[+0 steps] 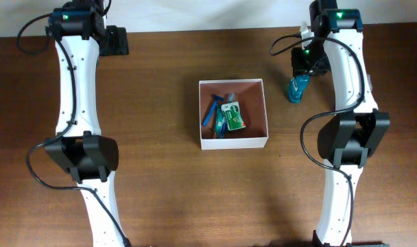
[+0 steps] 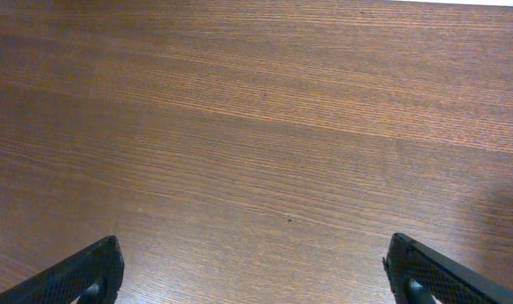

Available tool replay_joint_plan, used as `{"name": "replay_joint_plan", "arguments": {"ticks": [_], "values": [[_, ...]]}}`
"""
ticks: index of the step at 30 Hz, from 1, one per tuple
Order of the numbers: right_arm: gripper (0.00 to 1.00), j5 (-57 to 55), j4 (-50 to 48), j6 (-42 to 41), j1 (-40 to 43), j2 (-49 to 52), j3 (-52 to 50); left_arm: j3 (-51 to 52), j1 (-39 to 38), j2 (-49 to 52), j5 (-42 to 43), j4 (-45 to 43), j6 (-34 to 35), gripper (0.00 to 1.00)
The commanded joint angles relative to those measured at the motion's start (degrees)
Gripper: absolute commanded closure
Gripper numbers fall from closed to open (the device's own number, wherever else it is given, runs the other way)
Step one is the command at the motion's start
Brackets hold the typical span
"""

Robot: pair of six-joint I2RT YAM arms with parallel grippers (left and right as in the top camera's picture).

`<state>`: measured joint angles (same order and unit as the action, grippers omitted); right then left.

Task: Pack container
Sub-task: 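Lower the right gripper, grasp the mouthwash bottle and lift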

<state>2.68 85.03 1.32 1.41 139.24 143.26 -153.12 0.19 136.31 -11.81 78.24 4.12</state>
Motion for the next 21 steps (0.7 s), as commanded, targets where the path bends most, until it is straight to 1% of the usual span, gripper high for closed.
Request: {"name": "replay_joint_plan", "arguments": {"ticks": [1,6,8,17,21], "values": [[0.63,0.1,0.2,-0.3,-0.3,-0.4,1.9,-0.7,0.2,-0.2,0.4,-0.1,-0.3,0.01],[0.63,0.1,0.8,-0.3,-0.3,-1.3,3.4,-0.7,0.2,-0.2,0.4,-0.1,-0.3,0.01],[0.66,0.1,1.4,-0.3,-0.3,-1.6,4.0,-0.7,0.2,-0.2,0.4,-0.1,-0.3,0.01],[0.67,0.1,2.9,-0.3,-0.3,-2.1,4.1,-0.7,0.2,-0.2,0.4,-0.1,-0.3,0.01],[0.75,0.1,3.0,-0.3,-0.3,-2.1,4.1,-0.7,0.2,-0.2,0.4,-0.1,-0.3,0.01]]}}
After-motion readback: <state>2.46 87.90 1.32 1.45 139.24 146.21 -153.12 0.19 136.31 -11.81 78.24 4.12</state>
